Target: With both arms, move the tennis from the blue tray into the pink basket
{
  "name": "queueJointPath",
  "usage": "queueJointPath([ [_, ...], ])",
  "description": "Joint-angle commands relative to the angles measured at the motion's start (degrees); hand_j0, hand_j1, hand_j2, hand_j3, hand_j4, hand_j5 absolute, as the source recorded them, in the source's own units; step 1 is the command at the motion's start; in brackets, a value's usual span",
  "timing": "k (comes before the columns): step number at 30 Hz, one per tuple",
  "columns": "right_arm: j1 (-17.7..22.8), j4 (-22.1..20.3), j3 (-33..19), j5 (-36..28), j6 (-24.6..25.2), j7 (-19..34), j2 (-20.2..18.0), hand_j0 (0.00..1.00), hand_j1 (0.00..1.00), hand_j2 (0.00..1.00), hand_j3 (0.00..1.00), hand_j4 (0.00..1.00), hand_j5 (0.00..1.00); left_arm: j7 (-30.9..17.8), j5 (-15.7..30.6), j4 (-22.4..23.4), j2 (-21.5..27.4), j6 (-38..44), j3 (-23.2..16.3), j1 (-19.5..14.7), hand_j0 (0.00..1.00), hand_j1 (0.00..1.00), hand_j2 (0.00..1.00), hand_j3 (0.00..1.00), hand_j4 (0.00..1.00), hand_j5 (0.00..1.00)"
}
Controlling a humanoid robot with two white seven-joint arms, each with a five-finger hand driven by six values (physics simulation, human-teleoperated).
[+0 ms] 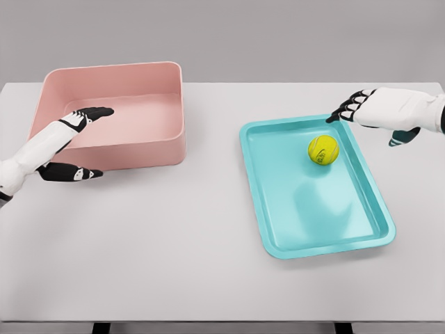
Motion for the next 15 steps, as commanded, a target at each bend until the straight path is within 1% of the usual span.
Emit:
queueJointPath([
  [1, 0.0, -0.11, -0.09, -0.12, -0.46, 0.15, -0.12, 1.0, 1.0, 1.0, 1.0, 1.0, 1.0, 0.0, 0.54, 0.03, 0.07, 0.07, 0.05, 0.0, 1.0, 1.0, 1.0, 1.0, 1.0, 1.0],
  [4, 0.18, -1.61, 0.0, -0.99, 0.25, -0.03, -0.12, 1.0, 1.0, 1.0, 1.0, 1.0, 1.0, 0.0, 0.54, 0.03, 0.07, 0.07, 0.05, 0.0, 1.0, 1.0, 1.0, 1.0, 1.0, 1.0],
  [5, 0.18, -1.17, 0.0, -2.65, 0.94, 0.06, -0.56, 1.0, 1.0, 1.0, 1.0, 1.0, 1.0, 0.0, 0.54, -0.06, 0.07, 0.07, 0.05, 0.0, 1.0, 1.0, 1.0, 1.0, 1.0, 1.0],
  [6, 0.44, -0.82, 0.17, -12.13, 4.11, 0.5, -3.19, 1.0, 1.0, 1.0, 1.0, 1.0, 1.0, 0.0, 0.54, -0.06, 0.07, 0.07, 0.14, 0.0, 1.0, 1.0, 1.0, 1.0, 1.0, 1.0],
  [7, 0.53, 0.41, 0.26, -22.68, 5.87, 2.19, -6.36, 1.0, 1.0, 1.0, 1.0, 1.0, 1.0, 0.08, 0.63, -0.15, 0.16, 0.07, 0.23, 0.09, 1.0, 1.0, 1.0, 1.0, 1.0, 1.0],
  [8, 0.35, 2.43, -0.09, -29.19, 5.78, 2.19, -7.5, 1.0, 1.0, 1.0, 1.0, 1.0, 1.0, 0.0, 0.98, -0.32, 0.34, 0.07, 0.4, 0.17, 1.0, 1.0, 1.0, 1.0, 1.0, 1.0],
  [9, 0.26, 4.45, -0.88, -31.84, 5.78, 2.19, -7.94, 1.0, 1.0, 1.0, 1.0, 1.0, 1.0, 0.0, 1.24, -0.41, 0.42, 0.07, 0.4, 0.35, 1.0, 1.0, 1.0, 1.0, 1.0, 1.0],
  [10, 0.44, 5.77, -2.2, -32.02, 5.87, 2.19, -7.86, 1.0, 1.0, 1.0, 1.0, 1.0, 1.0, 0.08, 1.51, -0.5, 0.51, 0.07, 0.4, 0.53, 1.0, 1.0, 1.0, 1.0, 1.0, 1.0],
  [12, 0.53, 8.15, -1.94, -31.14, 6.84, 2.19, -7.24, 1.0, 1.0, 1.0, 1.0, 1.0, 1.0, 0.0, 5.37, -1.73, 2.62, 0.07, 0.4, 0.97, 1.0, 1.0, 1.0, 1.0, 1.0, 1.0],
  [13, 0.62, 8.06, -1.76, -30.96, 8.06, 2.19, -7.07, 1.0, 1.0, 1.0, 1.0, 1.0, 1.0, 0.0, 7.3, -1.73, 3.67, 0.07, 0.4, 1.23, 1.0, 1.0, 1.0, 1.0, 1.0, 1.0],
  [14, 0.62, 8.15, -1.41, -30.79, 11.31, 2.19, -5.66, 1.0, 1.0, 1.0, 1.0, 1.0, 1.0, 0.0, 11.08, -2.34, 4.73, 0.07, 0.14, 1.58, 1.0, 1.0, 1.0, 1.0, 1.0, 1.0],
  [15, 0.53, 8.32, -0.88, -30.96, 12.72, 2.19, -4.69, 1.0, 1.0, 1.0, 1.0, 1.0, 1.0, 0.0, 13.98, -3.13, 5.61, 0.07, 0.05, 2.63, 0.99, 0.99, 0.99, 0.99, 0.99, 0.99],
])
